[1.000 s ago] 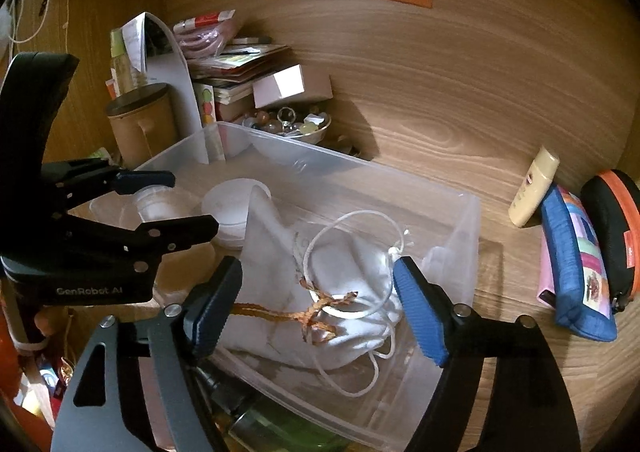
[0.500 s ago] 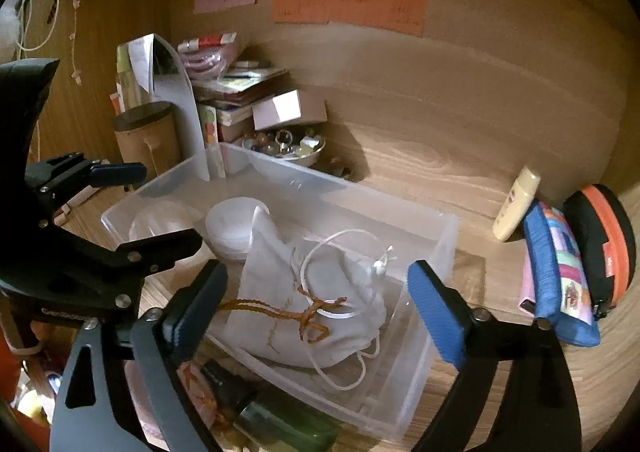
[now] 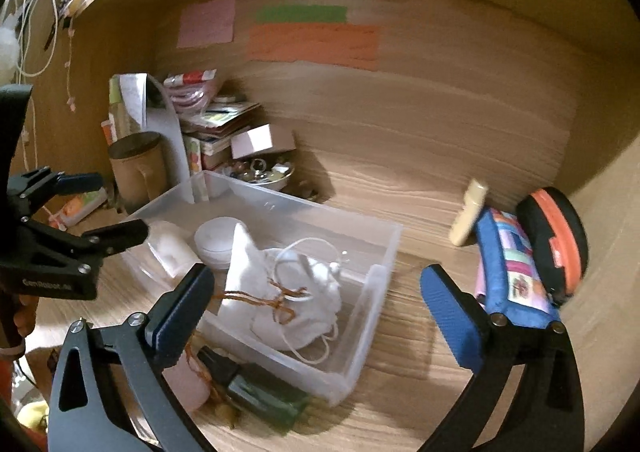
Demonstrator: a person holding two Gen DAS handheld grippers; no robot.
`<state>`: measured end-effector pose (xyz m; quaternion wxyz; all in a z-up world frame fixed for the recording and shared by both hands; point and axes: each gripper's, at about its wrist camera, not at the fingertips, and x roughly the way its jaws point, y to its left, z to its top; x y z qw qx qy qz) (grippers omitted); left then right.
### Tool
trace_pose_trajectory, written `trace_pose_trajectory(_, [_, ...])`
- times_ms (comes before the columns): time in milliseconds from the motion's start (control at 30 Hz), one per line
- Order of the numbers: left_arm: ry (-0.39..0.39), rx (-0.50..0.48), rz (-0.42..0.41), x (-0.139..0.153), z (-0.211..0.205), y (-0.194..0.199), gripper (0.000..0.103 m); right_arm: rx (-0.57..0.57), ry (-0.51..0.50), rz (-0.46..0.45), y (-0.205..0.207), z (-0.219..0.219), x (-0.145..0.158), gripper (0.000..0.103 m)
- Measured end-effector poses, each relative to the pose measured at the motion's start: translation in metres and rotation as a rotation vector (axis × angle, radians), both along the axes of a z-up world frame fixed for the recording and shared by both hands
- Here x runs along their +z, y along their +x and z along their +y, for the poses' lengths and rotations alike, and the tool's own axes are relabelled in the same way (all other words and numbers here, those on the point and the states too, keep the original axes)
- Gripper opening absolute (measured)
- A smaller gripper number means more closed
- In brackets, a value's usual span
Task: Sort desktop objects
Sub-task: 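Move both tools out of the box toward the pink device and green bottle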
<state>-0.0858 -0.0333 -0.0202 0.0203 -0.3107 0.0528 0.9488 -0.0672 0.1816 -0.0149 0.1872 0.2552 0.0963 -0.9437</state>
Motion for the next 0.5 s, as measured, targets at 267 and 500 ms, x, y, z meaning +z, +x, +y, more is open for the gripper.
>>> trace_pose_trajectory(267, [0.023,-0.036,-0.025,-0.007,0.005,0.024,0.100,-0.040,0.007,0.041,0.024,0.016,0.006,0.103])
trace_pose_trajectory(500, [0.053,-0.097,-0.088,-0.022,0.023,0.039,0.100,-0.052,0.002,-0.022,0.030,0.026,-0.010,0.103])
